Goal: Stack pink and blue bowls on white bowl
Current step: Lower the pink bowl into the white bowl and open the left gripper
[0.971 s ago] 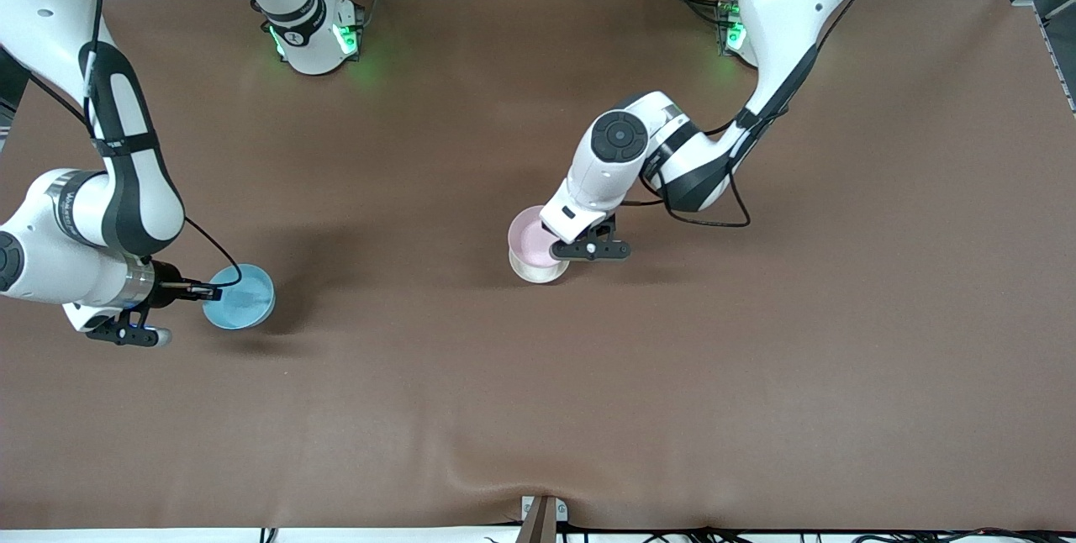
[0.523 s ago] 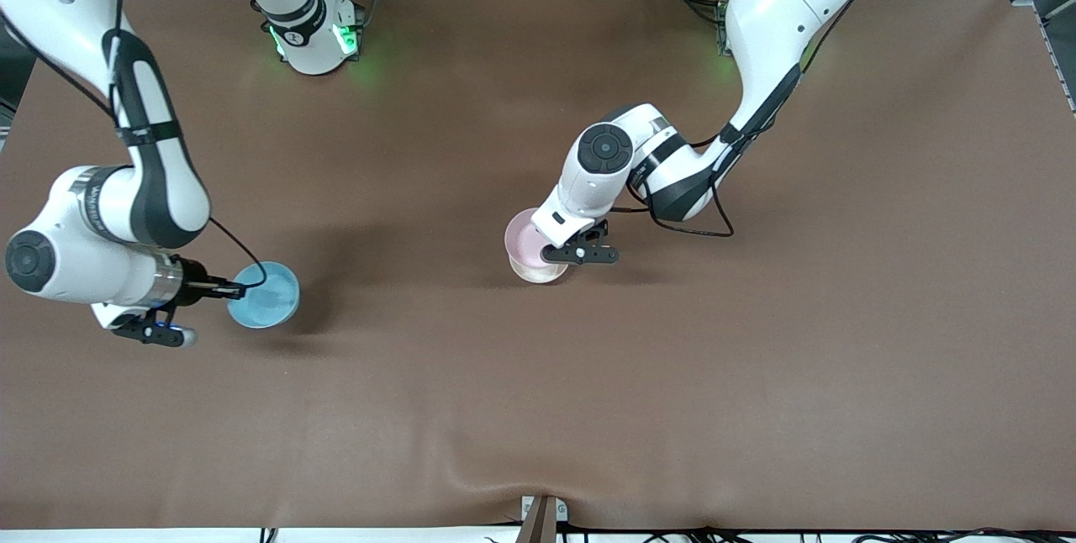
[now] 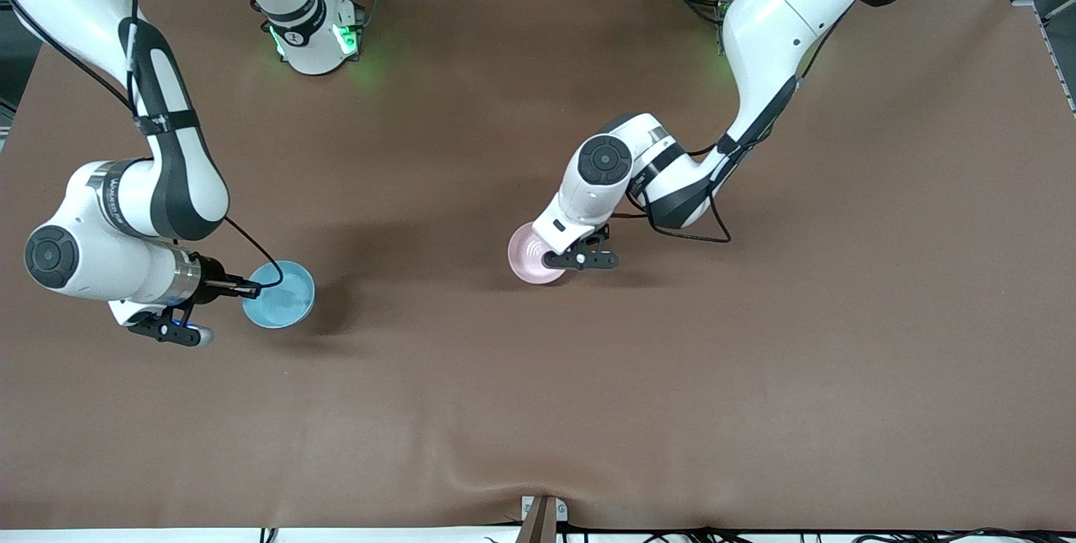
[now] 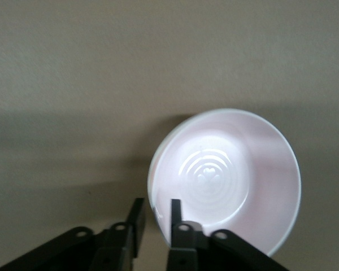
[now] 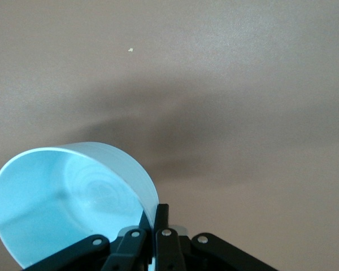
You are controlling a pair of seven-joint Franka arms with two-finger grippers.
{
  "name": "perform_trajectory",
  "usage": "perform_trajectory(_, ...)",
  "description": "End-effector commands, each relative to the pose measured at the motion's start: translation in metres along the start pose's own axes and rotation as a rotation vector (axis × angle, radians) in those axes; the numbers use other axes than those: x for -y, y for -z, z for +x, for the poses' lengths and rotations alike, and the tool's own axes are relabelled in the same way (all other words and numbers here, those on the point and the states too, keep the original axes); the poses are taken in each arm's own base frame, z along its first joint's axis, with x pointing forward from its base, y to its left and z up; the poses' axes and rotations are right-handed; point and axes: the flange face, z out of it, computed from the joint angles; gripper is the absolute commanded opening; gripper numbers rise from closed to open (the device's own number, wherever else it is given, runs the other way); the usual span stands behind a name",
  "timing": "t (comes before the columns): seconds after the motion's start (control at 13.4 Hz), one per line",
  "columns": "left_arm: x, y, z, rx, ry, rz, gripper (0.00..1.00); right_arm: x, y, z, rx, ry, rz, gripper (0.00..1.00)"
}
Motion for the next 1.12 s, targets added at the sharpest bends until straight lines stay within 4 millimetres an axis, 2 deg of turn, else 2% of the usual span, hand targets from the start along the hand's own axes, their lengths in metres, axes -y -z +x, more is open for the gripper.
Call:
perform_trajectory(0.0,0.019,0.031,0.031,-0.067,0.022,-0.008,1.00,0.011,0.011,-0.010,-0.005,-0.023,0.008,0.00)
perform_trajectory(0.22,0.046,0.099,0.057,-0.132,0.051,0.021,1.00,0.017,0.017,-0.012,-0.014,-0.022,0.017,0.00)
perform_trajectory(0.37,0.066,0.150,0.062,-0.160,0.061,0.074,1.00,0.039,0.024,-0.019,-0.015,-0.056,0.046,0.00)
perform_trajectory(0.67,0.135,0.240,0.083,-0.140,0.100,0.087,1.00,0.109,0.030,-0.047,-0.026,-0.113,0.040,0.00)
perform_trajectory(0.82,0.181,0.288,0.094,-0.115,0.168,0.078,1.00,0.143,0.029,-0.061,-0.027,-0.146,0.038,0.00)
perform_trajectory(1.05,0.244,0.364,0.091,-0.109,0.168,0.080,1.00,0.195,0.021,-0.088,-0.008,-0.185,0.062,0.00)
